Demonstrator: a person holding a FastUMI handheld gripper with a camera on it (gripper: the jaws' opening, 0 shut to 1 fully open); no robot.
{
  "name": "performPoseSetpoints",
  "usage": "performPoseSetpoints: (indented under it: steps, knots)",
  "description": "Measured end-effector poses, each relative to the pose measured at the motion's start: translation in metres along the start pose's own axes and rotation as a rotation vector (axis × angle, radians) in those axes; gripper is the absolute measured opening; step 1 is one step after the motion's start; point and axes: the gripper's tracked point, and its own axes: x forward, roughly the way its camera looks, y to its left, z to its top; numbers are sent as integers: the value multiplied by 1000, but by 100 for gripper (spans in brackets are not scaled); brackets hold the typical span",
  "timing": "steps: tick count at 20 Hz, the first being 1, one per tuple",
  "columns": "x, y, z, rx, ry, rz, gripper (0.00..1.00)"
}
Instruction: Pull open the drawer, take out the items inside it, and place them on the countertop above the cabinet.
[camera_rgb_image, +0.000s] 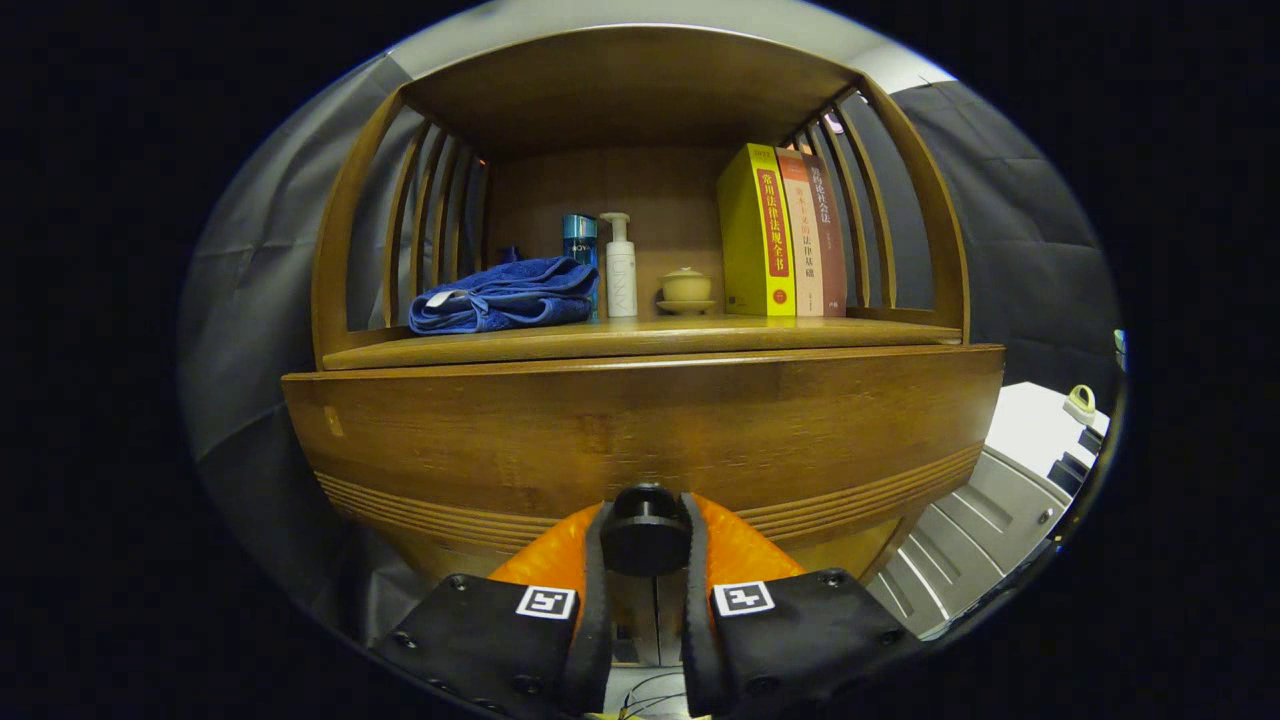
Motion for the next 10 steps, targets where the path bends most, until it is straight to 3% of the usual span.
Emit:
performPoseSetpoints:
  steps: [10]
  knots:
    - [-62, 0, -14, -17, 29, 6, 37]
